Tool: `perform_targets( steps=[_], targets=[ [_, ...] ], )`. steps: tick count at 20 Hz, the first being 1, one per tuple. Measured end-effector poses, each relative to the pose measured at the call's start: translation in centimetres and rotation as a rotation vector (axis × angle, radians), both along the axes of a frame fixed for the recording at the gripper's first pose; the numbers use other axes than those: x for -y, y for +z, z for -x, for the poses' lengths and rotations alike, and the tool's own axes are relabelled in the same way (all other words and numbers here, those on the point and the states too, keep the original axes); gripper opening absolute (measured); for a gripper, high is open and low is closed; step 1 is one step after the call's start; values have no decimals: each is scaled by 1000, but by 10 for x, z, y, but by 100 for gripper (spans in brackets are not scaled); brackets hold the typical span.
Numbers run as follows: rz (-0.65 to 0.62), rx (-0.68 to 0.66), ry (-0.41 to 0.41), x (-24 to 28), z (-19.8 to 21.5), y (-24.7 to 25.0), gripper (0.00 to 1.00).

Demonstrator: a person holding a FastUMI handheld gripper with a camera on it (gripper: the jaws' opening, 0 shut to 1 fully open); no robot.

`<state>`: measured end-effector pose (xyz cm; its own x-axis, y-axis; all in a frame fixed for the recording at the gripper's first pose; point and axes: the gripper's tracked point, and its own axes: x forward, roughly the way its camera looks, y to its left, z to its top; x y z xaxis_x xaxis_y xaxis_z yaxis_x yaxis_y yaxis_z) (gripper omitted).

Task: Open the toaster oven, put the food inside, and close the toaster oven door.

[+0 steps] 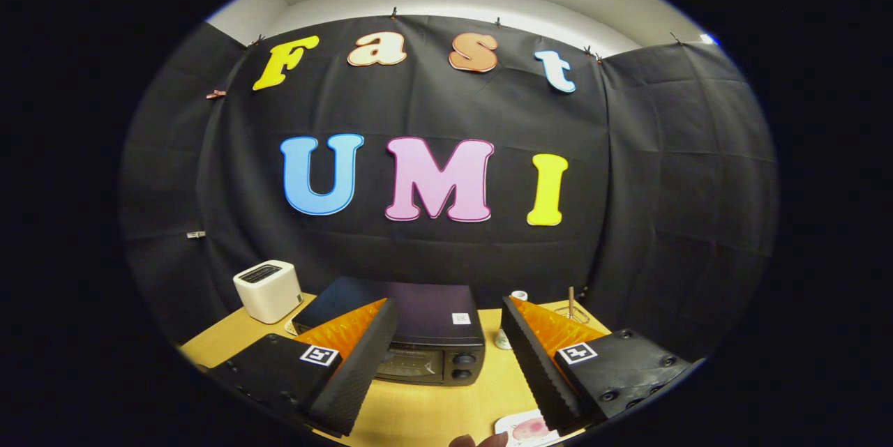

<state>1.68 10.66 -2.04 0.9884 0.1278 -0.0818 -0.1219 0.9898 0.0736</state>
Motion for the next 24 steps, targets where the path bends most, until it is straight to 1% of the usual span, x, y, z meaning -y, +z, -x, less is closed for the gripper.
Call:
perform_targets(
  steps=[6,12,16,22,24],
  targets=[
    [1,-68,45,-60,-18,-31,98],
    [-25,-212,47,-105,-45,-89,98],
    [8,-281,46,-125,-63,-124,98],
    [5,-391,31,-143,-80,-164,98],
    [13,-383,13,-142,-87,-165,99]
  ],
)
